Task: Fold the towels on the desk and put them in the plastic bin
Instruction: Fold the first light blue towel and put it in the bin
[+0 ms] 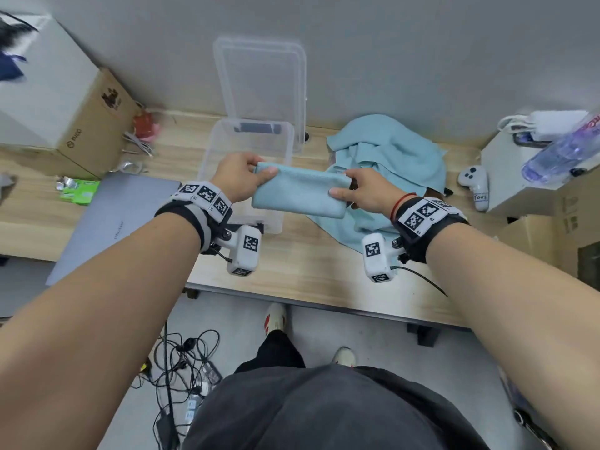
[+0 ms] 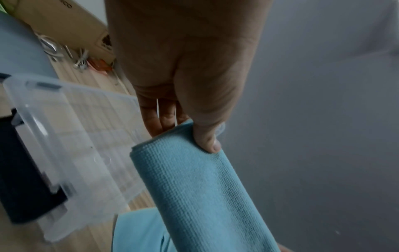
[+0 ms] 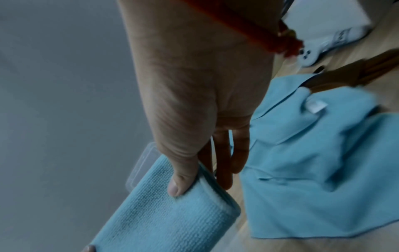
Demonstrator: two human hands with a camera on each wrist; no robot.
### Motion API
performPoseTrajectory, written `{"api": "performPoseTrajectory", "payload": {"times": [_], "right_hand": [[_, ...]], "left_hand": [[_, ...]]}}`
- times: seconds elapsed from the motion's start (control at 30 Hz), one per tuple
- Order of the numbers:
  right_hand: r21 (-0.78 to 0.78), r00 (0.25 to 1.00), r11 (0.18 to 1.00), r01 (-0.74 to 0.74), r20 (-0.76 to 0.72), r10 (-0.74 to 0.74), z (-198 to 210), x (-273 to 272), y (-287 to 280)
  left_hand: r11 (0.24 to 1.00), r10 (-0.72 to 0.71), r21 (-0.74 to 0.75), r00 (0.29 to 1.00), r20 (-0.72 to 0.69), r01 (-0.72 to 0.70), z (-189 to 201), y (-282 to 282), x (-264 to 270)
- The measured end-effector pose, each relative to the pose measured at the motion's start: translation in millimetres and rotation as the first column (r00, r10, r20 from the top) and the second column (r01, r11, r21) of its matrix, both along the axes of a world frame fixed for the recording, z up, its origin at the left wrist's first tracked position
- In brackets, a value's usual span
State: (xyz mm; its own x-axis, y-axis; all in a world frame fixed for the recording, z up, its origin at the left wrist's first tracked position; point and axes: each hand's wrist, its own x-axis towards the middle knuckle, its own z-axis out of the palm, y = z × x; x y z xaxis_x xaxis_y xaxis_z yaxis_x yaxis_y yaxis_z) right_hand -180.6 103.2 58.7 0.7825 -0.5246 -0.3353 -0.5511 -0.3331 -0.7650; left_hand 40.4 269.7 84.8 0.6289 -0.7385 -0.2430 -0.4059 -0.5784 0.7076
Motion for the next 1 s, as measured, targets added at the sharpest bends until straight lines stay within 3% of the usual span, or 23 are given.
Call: {"api": "performPoseTrajectory", "payload": {"times": [0.27,0.47,0.63,0.7,0.9,1.0], "right_hand": [[-0.065,1.000,0.998,-0.025,-0.003,0.025,1.0,112.7,3.7],[-0.314,0.984,0.948,-0.042,-0.180,-0.016,-18.9,191.5,-4.6],[-0.531,0.944,0.830,-0.170,-0.329,-0.017,-43.0,227.6,-11.4],[-0.600,0.915,0.756,-0.262,-0.404,-0.004,-50.5,237.1,-12.3],[-0.635,0.755,0.533,-0.559,-0.656,0.011,-65.2,264.7,-13.9],[-0.618,0.711,0.490,-0.615,-0.703,0.006,-72.7,274.7,-16.0]], "left_hand": [[0.998,-0.026,0.064,0.994,0.108,0.019,-4.1,7.5,109.4],[0.974,-0.185,0.168,0.964,0.188,0.154,-23.5,-16.1,188.9],[0.920,-0.340,0.288,0.907,0.248,0.266,-57.7,-38.7,226.1],[0.880,-0.418,0.369,0.856,0.304,0.299,-70.6,-46.9,232.5],[0.686,-0.693,0.610,0.611,0.382,0.397,-99.9,-70.5,240.7],[0.591,-0.789,0.704,0.467,0.400,0.395,-104.9,-81.1,240.4]]}}
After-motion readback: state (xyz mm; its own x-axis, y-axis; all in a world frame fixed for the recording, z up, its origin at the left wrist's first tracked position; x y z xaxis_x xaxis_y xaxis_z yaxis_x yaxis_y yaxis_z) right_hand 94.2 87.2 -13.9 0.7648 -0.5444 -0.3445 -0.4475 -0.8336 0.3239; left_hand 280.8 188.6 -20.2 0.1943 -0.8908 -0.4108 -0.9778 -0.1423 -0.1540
